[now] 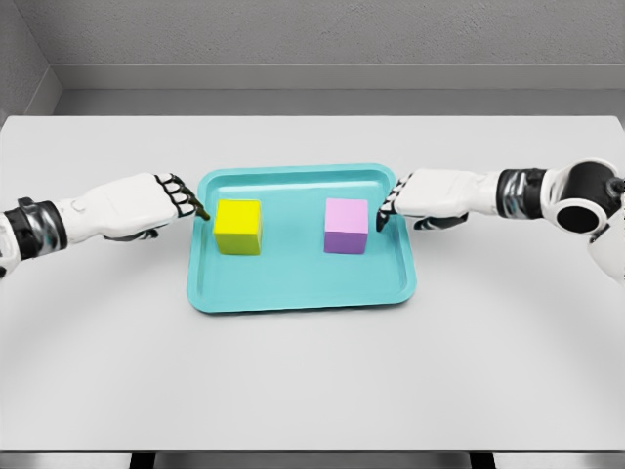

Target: Push two cubes

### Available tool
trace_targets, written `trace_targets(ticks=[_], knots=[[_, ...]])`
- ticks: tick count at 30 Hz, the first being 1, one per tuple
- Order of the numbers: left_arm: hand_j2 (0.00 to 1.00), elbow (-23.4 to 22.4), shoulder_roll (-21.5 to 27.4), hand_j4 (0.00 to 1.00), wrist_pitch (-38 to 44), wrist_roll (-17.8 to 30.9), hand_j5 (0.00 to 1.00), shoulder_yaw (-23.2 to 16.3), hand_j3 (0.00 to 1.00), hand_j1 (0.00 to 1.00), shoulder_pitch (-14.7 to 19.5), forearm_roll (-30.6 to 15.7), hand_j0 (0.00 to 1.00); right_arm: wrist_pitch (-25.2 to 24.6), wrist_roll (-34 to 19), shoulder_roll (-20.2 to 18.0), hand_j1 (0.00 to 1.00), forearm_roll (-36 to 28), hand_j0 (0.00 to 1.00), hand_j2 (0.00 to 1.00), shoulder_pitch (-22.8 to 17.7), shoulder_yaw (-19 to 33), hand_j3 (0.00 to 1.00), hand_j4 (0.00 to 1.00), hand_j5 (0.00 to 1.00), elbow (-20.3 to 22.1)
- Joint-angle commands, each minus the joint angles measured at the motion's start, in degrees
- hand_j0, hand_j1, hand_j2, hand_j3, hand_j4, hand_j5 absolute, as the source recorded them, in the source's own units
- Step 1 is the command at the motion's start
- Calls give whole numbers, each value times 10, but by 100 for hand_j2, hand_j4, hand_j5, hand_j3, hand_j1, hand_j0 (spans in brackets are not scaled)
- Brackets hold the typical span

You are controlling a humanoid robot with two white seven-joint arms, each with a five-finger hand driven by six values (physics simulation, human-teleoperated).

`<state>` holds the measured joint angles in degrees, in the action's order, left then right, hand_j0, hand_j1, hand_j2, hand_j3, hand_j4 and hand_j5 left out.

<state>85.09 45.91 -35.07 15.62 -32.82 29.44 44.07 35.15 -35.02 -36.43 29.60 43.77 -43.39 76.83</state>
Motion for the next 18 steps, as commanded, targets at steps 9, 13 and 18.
trace_targets(ticks=[9, 13, 18], knots=[[81, -5, -26, 81, 1, 12, 81, -10, 81, 81, 2, -2, 81, -1, 0, 18, 66, 3, 66, 66, 1, -8, 66, 66, 66, -5], [81, -4, -32, 81, 1, 18, 81, -10, 81, 81, 4, -3, 81, -1, 0, 28, 66, 4, 66, 66, 2, -8, 66, 66, 66, -17], [81, -2, -44, 81, 1, 32, 81, -10, 81, 81, 6, -3, 81, -1, 0, 31, 66, 5, 66, 66, 7, -12, 66, 66, 66, -27]])
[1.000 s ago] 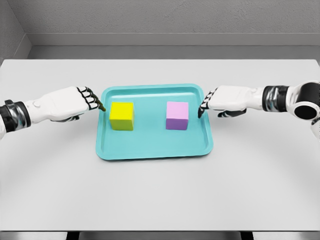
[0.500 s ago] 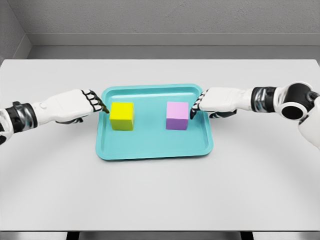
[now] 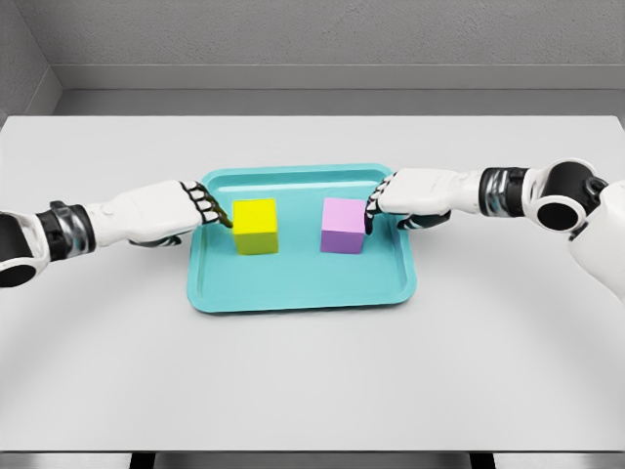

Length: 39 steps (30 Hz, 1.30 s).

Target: Push two cubes

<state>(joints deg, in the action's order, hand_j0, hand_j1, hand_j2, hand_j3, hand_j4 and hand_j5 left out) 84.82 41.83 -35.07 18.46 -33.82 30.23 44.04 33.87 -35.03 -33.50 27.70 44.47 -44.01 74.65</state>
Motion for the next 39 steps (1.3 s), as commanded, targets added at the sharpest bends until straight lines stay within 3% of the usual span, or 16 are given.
trace_targets(ticks=[1, 21, 39], knots=[[81, 2, -4, 81, 1, 7, 81, 0, 81, 81, 0, -3, 81, 11, 0, 6, 66, 29, 66, 66, 1, -6, 66, 66, 66, -11], [81, 9, -39, 81, 1, 40, 81, 2, 81, 81, 8, -4, 81, 11, 0, 8, 67, 2, 67, 67, 2, -2, 67, 67, 67, -23], [81, -6, -33, 81, 1, 40, 81, 9, 81, 81, 11, -4, 81, 11, 0, 18, 65, -15, 65, 65, 5, -4, 65, 65, 65, -20]])
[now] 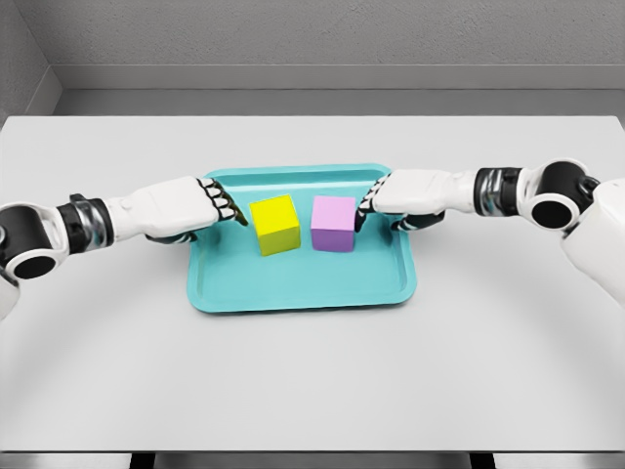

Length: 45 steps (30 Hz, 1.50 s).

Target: Push two cubes

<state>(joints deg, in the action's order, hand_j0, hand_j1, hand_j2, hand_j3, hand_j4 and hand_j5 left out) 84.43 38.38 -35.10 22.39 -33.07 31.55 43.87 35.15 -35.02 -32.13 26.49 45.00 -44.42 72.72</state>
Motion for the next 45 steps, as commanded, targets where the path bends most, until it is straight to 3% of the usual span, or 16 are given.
trace_targets(ticks=[1, 9, 12, 28, 35, 45], knots=[[81, -2, 1, 81, 1, -1, 81, 1, 81, 81, 0, -3, 81, -1, 0, 4, 65, -3, 65, 65, 0, 0, 65, 65, 65, 0], [81, -16, -1, 81, 1, -1, 81, 0, 81, 81, 6, -5, 81, -1, 0, 12, 65, -2, 65, 65, 1, 1, 65, 65, 65, -5], [81, -16, 0, 81, 1, -1, 81, 1, 81, 81, 6, -5, 81, -1, 0, 13, 65, -1, 65, 65, 4, 2, 65, 65, 65, -27], [82, -16, 3, 82, 1, -1, 82, 7, 82, 82, 8, -5, 82, -1, 0, 30, 64, 0, 64, 64, 15, 0, 64, 64, 64, -26], [82, -16, 4, 82, 1, -1, 82, 7, 82, 82, 7, -5, 82, -1, 0, 42, 64, 2, 64, 64, 25, -1, 64, 64, 64, -63], [82, -16, 4, 82, 1, -1, 82, 12, 82, 82, 7, -5, 82, -1, 0, 55, 63, 2, 63, 63, 32, -1, 63, 63, 63, -60]])
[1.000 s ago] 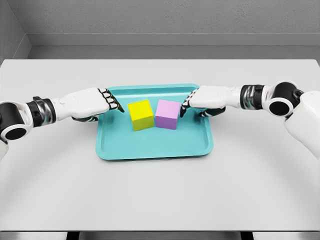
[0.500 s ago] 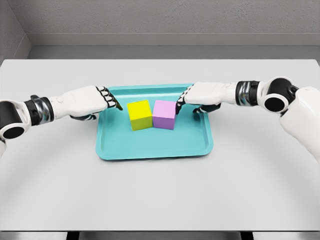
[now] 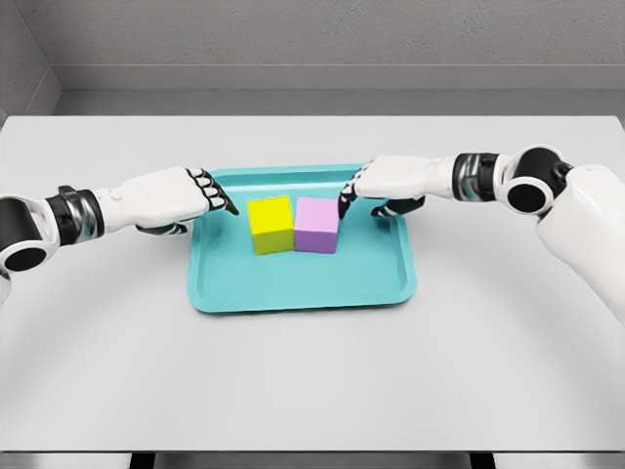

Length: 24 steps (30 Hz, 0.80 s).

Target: Push two cubes

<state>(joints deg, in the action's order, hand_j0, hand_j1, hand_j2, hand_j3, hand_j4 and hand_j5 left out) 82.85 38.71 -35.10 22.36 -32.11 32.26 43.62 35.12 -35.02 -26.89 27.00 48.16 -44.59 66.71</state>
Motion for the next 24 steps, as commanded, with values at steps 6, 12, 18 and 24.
trace_targets(ticks=[6, 12, 18, 24], knots=[[82, 0, 1, 82, 1, 0, 82, 3, 82, 82, 0, -4, 82, -1, 0, 3, 62, -5, 62, 62, 0, 0, 62, 62, 62, 0], [83, 0, 13, 83, 1, 0, 83, 24, 83, 83, -1, -7, 83, -1, 0, 10, 61, -5, 61, 61, 4, 0, 61, 61, 61, 3], [100, 0, 36, 100, 1, -2, 100, 41, 100, 100, -5, -32, 100, -1, 0, 10, 61, -5, 61, 61, 4, 0, 61, 61, 61, 1], [100, 3, 40, 100, 1, -2, 100, 40, 100, 100, -7, -34, 100, -1, 0, 3, 61, -5, 61, 61, 1, 0, 61, 61, 61, 1]])
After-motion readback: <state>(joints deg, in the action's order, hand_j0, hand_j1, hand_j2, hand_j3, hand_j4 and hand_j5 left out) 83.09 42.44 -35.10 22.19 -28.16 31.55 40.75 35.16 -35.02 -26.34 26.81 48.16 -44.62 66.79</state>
